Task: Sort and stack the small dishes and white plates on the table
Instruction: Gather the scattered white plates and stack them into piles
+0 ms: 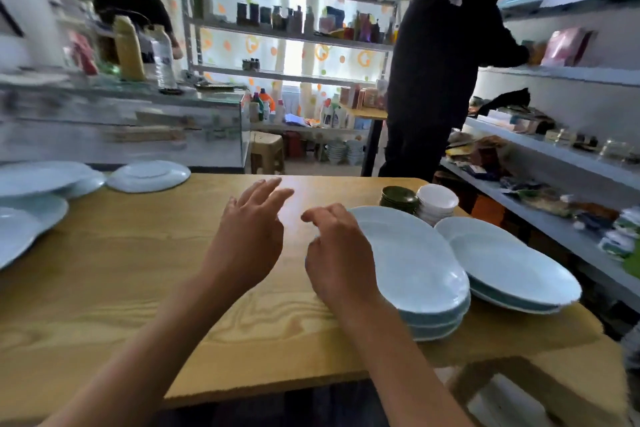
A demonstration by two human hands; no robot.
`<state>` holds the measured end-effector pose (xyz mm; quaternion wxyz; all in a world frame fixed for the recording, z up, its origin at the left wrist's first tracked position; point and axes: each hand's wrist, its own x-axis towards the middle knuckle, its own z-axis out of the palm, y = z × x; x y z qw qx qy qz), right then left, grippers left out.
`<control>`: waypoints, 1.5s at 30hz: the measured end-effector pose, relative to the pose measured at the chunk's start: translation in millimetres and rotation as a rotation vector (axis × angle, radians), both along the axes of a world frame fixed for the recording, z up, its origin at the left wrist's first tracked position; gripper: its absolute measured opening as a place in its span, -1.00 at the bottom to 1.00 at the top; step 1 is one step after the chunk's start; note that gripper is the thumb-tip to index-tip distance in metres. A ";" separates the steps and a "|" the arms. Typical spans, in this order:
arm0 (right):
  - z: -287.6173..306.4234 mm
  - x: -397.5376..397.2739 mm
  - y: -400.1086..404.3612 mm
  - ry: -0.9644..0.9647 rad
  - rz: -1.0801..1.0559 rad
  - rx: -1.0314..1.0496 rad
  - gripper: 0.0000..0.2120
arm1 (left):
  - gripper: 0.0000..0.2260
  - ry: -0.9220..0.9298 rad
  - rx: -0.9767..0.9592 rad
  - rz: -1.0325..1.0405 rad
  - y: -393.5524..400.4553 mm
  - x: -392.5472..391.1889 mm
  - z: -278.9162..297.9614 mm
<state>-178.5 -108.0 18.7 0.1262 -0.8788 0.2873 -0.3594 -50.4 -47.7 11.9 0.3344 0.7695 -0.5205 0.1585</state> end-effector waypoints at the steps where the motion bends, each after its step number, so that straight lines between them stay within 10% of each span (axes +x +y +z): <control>1: -5.1 13.9 4.5 0.039 0.054 0.022 -0.58 | -0.52 0.015 0.017 0.056 12.1 12.5 -5.8; 10: -87.8 148.1 26.5 0.452 0.227 0.165 -0.61 | -0.55 0.182 0.322 0.416 81.7 125.2 -84.7; 33: -117.0 349.1 -51.7 0.361 0.092 -0.059 -0.75 | -0.70 0.079 0.315 0.679 -13.4 332.5 -110.2; 45: -124.9 355.8 -60.4 0.349 0.082 0.011 -0.76 | -0.39 0.140 0.492 0.697 -54.3 382.9 -107.7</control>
